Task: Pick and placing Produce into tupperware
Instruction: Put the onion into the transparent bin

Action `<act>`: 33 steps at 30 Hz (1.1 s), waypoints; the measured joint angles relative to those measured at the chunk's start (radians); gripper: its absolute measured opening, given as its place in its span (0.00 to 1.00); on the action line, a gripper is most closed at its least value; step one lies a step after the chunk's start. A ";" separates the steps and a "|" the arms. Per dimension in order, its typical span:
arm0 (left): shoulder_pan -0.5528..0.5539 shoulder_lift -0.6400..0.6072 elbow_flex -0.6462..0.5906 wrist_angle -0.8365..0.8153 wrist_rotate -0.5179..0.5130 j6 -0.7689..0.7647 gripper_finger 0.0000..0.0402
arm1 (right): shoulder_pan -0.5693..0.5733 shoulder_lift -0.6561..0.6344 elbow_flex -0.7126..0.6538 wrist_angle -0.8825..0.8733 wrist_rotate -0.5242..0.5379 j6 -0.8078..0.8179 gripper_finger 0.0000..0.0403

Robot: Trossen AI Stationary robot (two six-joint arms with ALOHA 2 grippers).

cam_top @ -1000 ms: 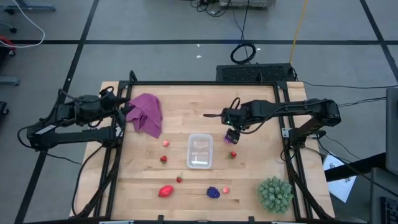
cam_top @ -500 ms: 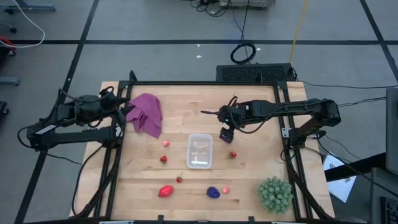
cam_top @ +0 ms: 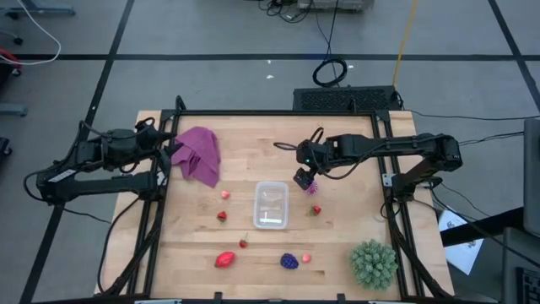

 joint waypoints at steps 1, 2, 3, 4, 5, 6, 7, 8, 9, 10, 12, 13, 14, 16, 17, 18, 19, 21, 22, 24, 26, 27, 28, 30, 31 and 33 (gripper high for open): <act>0.000 0.000 0.000 0.000 0.000 0.000 0.52 | -0.005 0.000 0.000 -0.002 0.000 0.017 0.73; 0.000 0.000 0.000 0.000 0.000 0.000 0.52 | -0.010 0.000 0.000 -0.004 -0.001 0.032 0.73; 0.000 0.000 0.000 0.000 0.000 0.000 0.52 | -0.017 0.000 0.000 -0.005 -0.013 0.046 0.73; 0.000 0.000 0.000 0.000 0.000 0.000 0.52 | -0.024 0.000 0.000 -0.005 -0.029 0.060 0.73; 0.000 0.000 0.000 0.000 0.000 0.000 0.52 | -0.031 0.000 0.000 -0.005 -0.046 0.077 0.73; 0.000 0.000 0.000 0.000 0.000 0.001 0.52 | -0.040 0.000 0.000 -0.007 -0.066 0.095 0.73; 0.000 0.000 0.000 0.000 0.000 0.001 0.52 | -0.048 0.000 0.000 -0.011 -0.082 0.110 0.73; 0.000 0.000 0.000 0.000 0.000 0.001 0.52 | -0.055 0.000 0.000 -0.016 -0.096 0.122 0.73; 0.000 0.000 0.000 0.000 0.000 0.001 0.52 | -0.060 0.000 0.000 -0.024 -0.101 0.130 0.73; 0.000 0.000 0.000 0.000 0.000 0.001 0.52 | -0.065 0.000 0.000 -0.034 -0.101 0.138 0.73; 0.000 0.000 0.000 0.000 0.000 0.001 0.52 | -0.074 0.000 0.000 -0.056 -0.101 0.145 0.73; 0.000 0.000 0.000 0.000 0.000 0.001 0.52 | -0.079 0.000 0.000 -0.072 -0.101 0.148 0.73; 0.000 0.000 0.000 0.000 0.000 0.002 0.52 | -0.082 0.000 0.000 -0.088 -0.101 0.150 0.73; 0.000 0.000 0.000 0.000 0.000 0.002 0.52 | -0.089 0.000 0.000 -0.123 -0.101 0.151 0.73; 0.000 0.000 0.000 0.000 0.000 0.003 0.52 | -0.092 0.000 0.000 -0.136 -0.101 0.156 0.73; 0.000 0.000 0.000 0.000 0.000 0.003 0.52 | -0.094 0.000 0.000 -0.145 -0.101 0.165 0.73; 0.000 0.000 0.000 0.000 0.000 0.003 0.52 | -0.094 0.000 0.000 -0.151 -0.101 0.172 0.73; 0.000 0.000 0.000 0.000 0.000 0.003 0.52 | -0.095 0.000 -0.004 -0.146 -0.101 0.173 0.73; 0.000 0.000 0.000 0.000 0.000 0.003 0.52 | -0.095 0.000 -0.009 -0.138 -0.101 0.176 0.73; 0.000 0.000 0.000 0.000 0.000 0.003 0.52 | -0.094 0.000 -0.022 -0.131 -0.101 0.187 0.73; 0.000 0.000 0.000 0.000 0.000 0.003 0.52 | -0.094 -0.001 -0.045 -0.113 -0.102 0.204 0.73; 0.000 0.000 0.000 0.000 0.000 0.003 0.52 | -0.092 -0.001 -0.064 -0.100 -0.103 0.212 0.73; 0.000 0.000 0.000 0.000 0.000 0.003 0.52 | -0.092 -0.001 -0.084 -0.089 -0.105 0.221 0.73; 0.000 0.000 0.000 0.000 0.000 0.003 0.52 | -0.092 -0.001 -0.125 -0.063 -0.130 0.229 0.73; 0.000 0.000 0.000 0.000 0.000 0.002 0.52 | -0.092 -0.001 -0.145 -0.040 -0.156 0.230 0.73; 0.000 0.000 0.000 0.000 0.000 0.002 0.52 | -0.092 -0.001 -0.186 0.023 -0.216 0.242 0.73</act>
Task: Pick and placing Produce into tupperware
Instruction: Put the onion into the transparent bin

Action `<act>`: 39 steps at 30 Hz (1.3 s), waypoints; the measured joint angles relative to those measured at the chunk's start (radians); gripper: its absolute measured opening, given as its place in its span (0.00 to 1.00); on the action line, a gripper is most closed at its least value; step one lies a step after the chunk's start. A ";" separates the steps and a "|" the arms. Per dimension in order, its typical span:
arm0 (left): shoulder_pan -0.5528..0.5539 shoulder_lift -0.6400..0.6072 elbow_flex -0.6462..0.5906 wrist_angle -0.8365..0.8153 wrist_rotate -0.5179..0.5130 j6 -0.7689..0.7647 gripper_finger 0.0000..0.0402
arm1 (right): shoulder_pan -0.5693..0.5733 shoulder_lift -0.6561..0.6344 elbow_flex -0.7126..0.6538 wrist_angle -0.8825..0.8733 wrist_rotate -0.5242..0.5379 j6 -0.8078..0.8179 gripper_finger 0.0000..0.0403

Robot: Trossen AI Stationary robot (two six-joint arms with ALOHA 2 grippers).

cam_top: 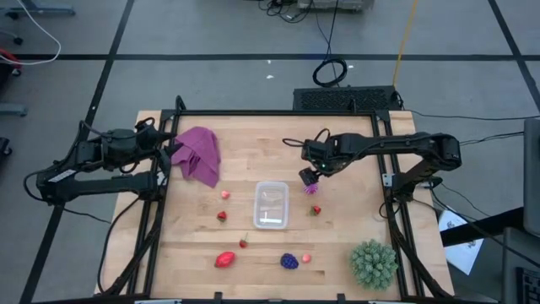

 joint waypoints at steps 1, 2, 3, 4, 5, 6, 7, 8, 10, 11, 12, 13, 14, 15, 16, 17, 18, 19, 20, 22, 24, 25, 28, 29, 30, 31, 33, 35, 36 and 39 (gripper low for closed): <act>0.000 0.000 0.000 0.000 0.000 0.000 0.52 | 0.000 0.000 -0.020 0.034 -0.020 0.007 0.73; 0.000 0.000 0.000 0.000 0.000 0.000 0.52 | 0.000 0.000 -0.040 0.066 -0.037 0.009 0.73; 0.000 0.000 0.000 0.000 0.000 -0.001 0.52 | 0.000 0.000 -0.057 0.095 -0.049 0.009 0.73; 0.000 0.000 0.000 0.000 0.000 -0.001 0.52 | 0.000 0.000 -0.070 0.116 -0.054 0.009 0.73; 0.000 0.000 0.000 0.000 0.000 -0.001 0.52 | 0.000 0.000 -0.085 0.136 -0.064 0.009 0.73; 0.000 0.000 0.000 0.000 0.000 -0.001 0.52 | 0.000 0.000 -0.097 0.148 -0.070 0.010 0.73; 0.000 0.000 0.000 0.000 0.000 -0.001 0.52 | 0.000 0.000 -0.106 0.153 -0.070 0.009 0.73; 0.000 0.000 0.000 0.000 0.000 -0.001 0.52 | 0.000 0.000 -0.115 0.155 -0.070 0.009 0.73; 0.000 0.000 0.000 0.000 0.000 -0.001 0.52 | 0.000 0.000 -0.125 0.156 -0.070 0.009 0.73; 0.000 0.000 0.000 0.000 0.000 -0.001 0.52 | 0.000 0.000 -0.129 0.161 -0.070 0.009 0.73; 0.000 0.000 0.000 0.000 0.000 -0.001 0.52 | 0.000 0.000 -0.131 0.165 -0.070 0.009 0.73; 0.000 0.000 0.000 0.000 0.000 -0.001 0.52 | 0.000 0.000 -0.133 0.174 -0.070 0.008 0.73; 0.000 0.000 0.000 0.000 0.000 -0.001 0.52 | 0.000 0.000 -0.134 0.182 -0.070 0.007 0.73; 0.000 0.000 0.000 0.000 0.000 -0.001 0.52 | -0.001 0.000 -0.134 0.191 -0.070 0.004 0.73; 0.000 0.000 0.000 0.000 0.000 -0.001 0.52 | -0.001 0.000 -0.134 0.201 -0.069 0.001 0.73; 0.000 0.000 0.000 0.000 0.000 -0.001 0.52 | -0.001 0.000 -0.134 0.209 -0.069 -0.002 0.73; 0.000 0.000 0.000 0.000 0.000 -0.001 0.52 | -0.001 0.000 -0.134 0.216 -0.069 -0.006 0.73; 0.000 0.000 0.000 0.000 0.000 -0.001 0.52 | -0.001 0.000 -0.134 0.223 -0.069 -0.009 0.73; 0.000 0.000 0.000 0.000 0.000 -0.001 0.52 | -0.001 0.000 -0.134 0.230 -0.069 -0.011 0.73; 0.000 0.000 0.000 0.000 0.000 -0.001 0.52 | -0.002 0.000 -0.134 0.236 -0.067 -0.014 0.73; 0.000 0.000 0.000 0.000 0.000 -0.001 0.52 | -0.005 0.000 -0.134 0.235 -0.064 -0.016 0.73; 0.000 0.000 0.000 0.000 0.000 -0.001 0.52 | -0.007 0.000 -0.134 0.235 -0.064 -0.019 0.73; 0.000 0.000 0.000 0.000 0.000 -0.001 0.52 | -0.016 0.000 -0.134 0.238 -0.062 -0.021 0.73; 0.000 0.000 0.000 0.000 0.000 -0.001 0.52 | -0.019 0.000 -0.134 0.239 -0.062 -0.022 0.73; 0.000 0.000 0.000 0.000 0.000 -0.001 0.52 | -0.022 0.000 -0.134 0.238 -0.062 -0.024 0.73; 0.000 0.000 0.000 0.000 0.000 -0.001 0.52 | -0.023 0.000 -0.134 0.239 -0.061 -0.026 0.73; 0.000 0.000 0.000 0.000 0.000 -0.001 0.52 | -0.028 0.001 -0.134 0.239 -0.061 -0.030 0.73; 0.000 0.000 0.000 0.000 0.000 -0.001 0.52 | -0.029 0.001 -0.134 0.239 -0.055 -0.039 0.73; 0.000 0.000 0.000 0.000 0.000 -0.001 0.52 | -0.029 0.001 -0.134 0.239 -0.044 -0.042 0.73; 0.000 0.000 0.000 0.000 0.000 -0.001 0.52 | -0.029 0.002 -0.134 0.239 -0.039 -0.044 0.73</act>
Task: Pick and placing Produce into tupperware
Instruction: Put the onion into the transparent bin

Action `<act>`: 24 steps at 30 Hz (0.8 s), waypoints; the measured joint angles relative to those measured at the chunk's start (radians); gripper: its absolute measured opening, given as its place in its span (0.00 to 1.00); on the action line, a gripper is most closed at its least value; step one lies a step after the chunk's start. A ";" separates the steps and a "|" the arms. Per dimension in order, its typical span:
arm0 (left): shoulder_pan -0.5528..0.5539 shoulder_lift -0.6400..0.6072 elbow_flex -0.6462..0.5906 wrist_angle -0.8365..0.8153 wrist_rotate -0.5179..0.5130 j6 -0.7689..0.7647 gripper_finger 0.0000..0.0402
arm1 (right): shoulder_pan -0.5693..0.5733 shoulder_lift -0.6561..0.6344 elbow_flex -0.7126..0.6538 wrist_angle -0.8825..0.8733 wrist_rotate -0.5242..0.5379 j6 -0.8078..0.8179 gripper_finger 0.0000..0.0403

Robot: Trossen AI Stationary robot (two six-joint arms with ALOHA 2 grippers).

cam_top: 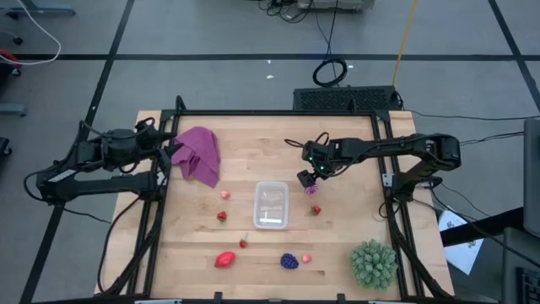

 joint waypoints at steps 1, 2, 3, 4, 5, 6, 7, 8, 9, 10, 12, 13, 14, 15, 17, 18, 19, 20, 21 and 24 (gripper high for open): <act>0.000 0.000 0.000 0.000 0.000 0.000 0.52 | 0.000 0.003 0.000 0.001 0.000 0.000 0.73; 0.000 0.000 0.000 0.000 0.000 0.000 0.52 | 0.000 0.007 0.000 0.001 0.000 0.000 0.73; 0.000 0.000 0.000 0.000 0.000 0.000 0.52 | 0.000 0.013 0.000 0.001 0.000 0.000 0.73; 0.000 0.000 0.000 0.000 0.000 0.000 0.52 | 0.002 0.019 0.000 0.001 -0.001 0.000 0.73; 0.000 0.000 0.000 0.000 0.000 0.000 0.52 | 0.003 0.027 0.000 0.001 -0.001 0.000 0.73; 0.000 0.000 0.000 0.000 0.000 0.000 0.52 | 0.003 0.036 0.000 0.004 -0.002 0.000 0.73; 0.000 0.000 0.000 0.000 0.000 0.000 0.52 | 0.003 0.047 0.000 0.007 -0.003 0.000 0.73; 0.000 0.000 0.000 0.000 0.000 0.000 0.52 | 0.003 0.058 0.000 0.008 -0.004 -0.003 0.73; 0.000 0.000 0.000 0.000 0.000 0.000 0.52 | 0.003 0.067 0.000 0.008 -0.005 -0.009 0.73; 0.000 0.000 0.000 0.000 0.000 0.000 0.52 | 0.003 0.075 0.000 0.008 -0.005 -0.014 0.73; 0.000 0.000 0.000 0.000 0.000 0.000 0.52 | 0.003 0.092 0.000 0.011 -0.006 -0.021 0.73; 0.000 0.000 0.000 0.000 0.000 0.000 0.52 | 0.003 0.100 0.000 0.013 -0.007 -0.024 0.73; 0.000 0.000 0.000 0.000 0.000 0.000 0.52 | 0.003 0.109 0.000 0.012 -0.010 -0.026 0.73; 0.000 0.000 0.000 0.000 0.000 0.000 0.52 | 0.003 0.116 0.000 0.012 -0.022 -0.026 0.73; 0.000 0.000 0.000 0.000 0.000 0.000 0.52 | 0.003 0.130 0.000 0.018 -0.032 -0.027 0.73; 0.000 0.000 0.000 0.000 0.000 0.000 0.52 | 0.004 0.135 0.000 0.023 -0.033 -0.029 0.73; 0.000 0.000 0.000 0.000 0.000 0.000 0.52 | 0.006 0.139 0.000 0.025 -0.033 -0.030 0.73; 0.000 0.000 0.000 0.000 0.000 0.000 0.52 | 0.008 0.143 0.000 0.027 -0.033 -0.031 0.73; 0.000 0.000 0.000 0.000 0.000 0.000 0.52 | 0.010 0.144 0.000 0.033 -0.033 -0.034 0.73; 0.000 0.000 0.000 0.000 0.000 0.000 0.52 | 0.016 0.144 0.000 0.034 -0.033 -0.034 0.73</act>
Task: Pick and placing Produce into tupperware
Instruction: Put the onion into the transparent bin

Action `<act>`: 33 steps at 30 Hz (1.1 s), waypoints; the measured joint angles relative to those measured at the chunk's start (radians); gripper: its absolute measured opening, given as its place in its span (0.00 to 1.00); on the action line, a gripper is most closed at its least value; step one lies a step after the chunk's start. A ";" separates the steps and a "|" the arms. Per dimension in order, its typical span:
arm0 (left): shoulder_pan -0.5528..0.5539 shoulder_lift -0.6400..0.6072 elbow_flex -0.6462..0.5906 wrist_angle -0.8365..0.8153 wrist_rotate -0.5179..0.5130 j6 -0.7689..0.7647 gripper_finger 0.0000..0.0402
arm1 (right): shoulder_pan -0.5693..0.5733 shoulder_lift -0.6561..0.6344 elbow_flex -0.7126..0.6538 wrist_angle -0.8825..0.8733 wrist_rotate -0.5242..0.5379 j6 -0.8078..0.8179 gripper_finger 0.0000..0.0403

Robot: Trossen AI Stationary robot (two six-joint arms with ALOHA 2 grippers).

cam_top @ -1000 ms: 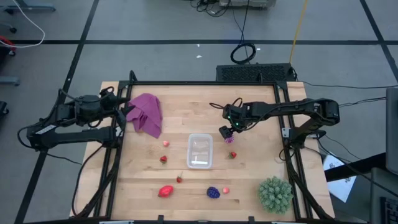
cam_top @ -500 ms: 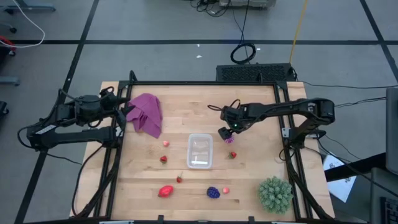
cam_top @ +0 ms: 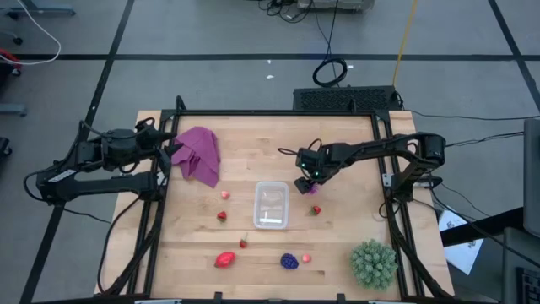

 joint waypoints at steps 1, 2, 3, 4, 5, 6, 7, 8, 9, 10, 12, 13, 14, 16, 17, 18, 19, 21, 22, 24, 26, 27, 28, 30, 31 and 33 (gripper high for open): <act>0.000 0.000 0.000 0.000 0.000 -0.001 0.52 | 0.002 0.000 0.000 0.000 0.000 0.000 0.73; 0.000 0.000 0.000 0.000 0.000 -0.002 0.52 | 0.005 0.000 0.000 0.000 0.000 0.003 0.73; 0.000 0.000 0.000 0.000 0.000 -0.002 0.52 | 0.007 0.000 0.000 -0.004 0.000 0.005 0.73; 0.000 0.000 0.000 0.000 0.000 -0.002 0.52 | 0.008 0.000 0.000 -0.005 -0.001 0.005 0.73; 0.000 0.000 0.000 0.000 0.000 -0.002 0.52 | 0.011 0.000 0.000 -0.004 -0.001 0.006 0.73; 0.000 0.000 0.000 0.000 0.000 -0.002 0.52 | 0.013 0.000 0.000 -0.004 0.000 0.007 0.73; 0.000 0.000 0.000 0.000 0.000 -0.002 0.52 | 0.015 0.000 0.000 -0.005 -0.001 0.007 0.73; 0.000 0.000 0.000 0.000 0.000 -0.003 0.52 | 0.018 0.000 0.000 -0.005 -0.001 0.008 0.73; 0.000 0.000 0.000 0.000 0.000 -0.003 0.52 | 0.020 0.000 0.000 -0.005 -0.001 0.010 0.73; 0.000 0.000 0.000 0.000 0.000 -0.003 0.52 | 0.022 0.000 0.000 -0.008 -0.001 0.011 0.73; 0.000 0.000 0.000 0.000 0.000 -0.003 0.52 | 0.027 0.000 0.000 -0.012 -0.001 0.014 0.72; 0.000 0.000 0.000 0.000 0.000 -0.003 0.52 | 0.028 0.000 0.000 -0.012 -0.001 0.015 0.71; 0.000 0.000 0.000 0.000 0.000 -0.003 0.52 | 0.030 0.000 0.000 -0.012 -0.001 0.015 0.70; 0.000 0.000 0.000 0.000 0.000 -0.003 0.52 | 0.033 0.000 0.000 -0.012 -0.001 0.016 0.69; 0.000 0.000 0.000 0.000 0.000 -0.003 0.52 | 0.033 0.000 0.000 -0.012 -0.001 0.015 0.68; 0.000 0.000 0.000 0.000 0.000 -0.004 0.52 | 0.033 0.000 0.000 -0.011 -0.001 0.015 0.68; 0.000 0.000 0.000 0.000 0.000 -0.003 0.52 | 0.033 0.000 0.000 -0.011 -0.001 0.015 0.67; 0.000 0.000 0.000 0.000 0.000 -0.004 0.52 | 0.033 0.000 0.000 -0.011 -0.001 0.016 0.66; 0.000 0.000 0.000 0.000 0.000 -0.004 0.52 | 0.033 0.000 0.000 -0.011 -0.001 0.016 0.66; 0.000 0.000 0.000 0.000 0.000 -0.004 0.52 | 0.033 0.000 0.000 -0.011 -0.001 0.016 0.65; 0.000 0.000 0.000 0.000 0.000 -0.004 0.52 | 0.033 0.000 0.000 -0.011 -0.001 0.015 0.65; 0.000 0.000 0.000 0.000 0.000 -0.004 0.52 | 0.033 0.000 0.000 -0.011 -0.001 0.015 0.65; 0.000 0.000 0.000 0.000 0.000 -0.004 0.52 | 0.033 0.000 0.000 -0.011 -0.001 0.015 0.65; 0.000 0.000 0.000 0.000 0.000 -0.004 0.52 | 0.033 0.000 0.000 -0.011 -0.001 0.016 0.65; 0.000 0.000 0.000 0.000 0.000 -0.004 0.52 | 0.033 0.000 0.000 -0.011 -0.001 0.018 0.65; 0.000 0.000 0.000 0.000 0.000 -0.004 0.52 | 0.033 0.000 0.000 -0.011 0.000 0.025 0.65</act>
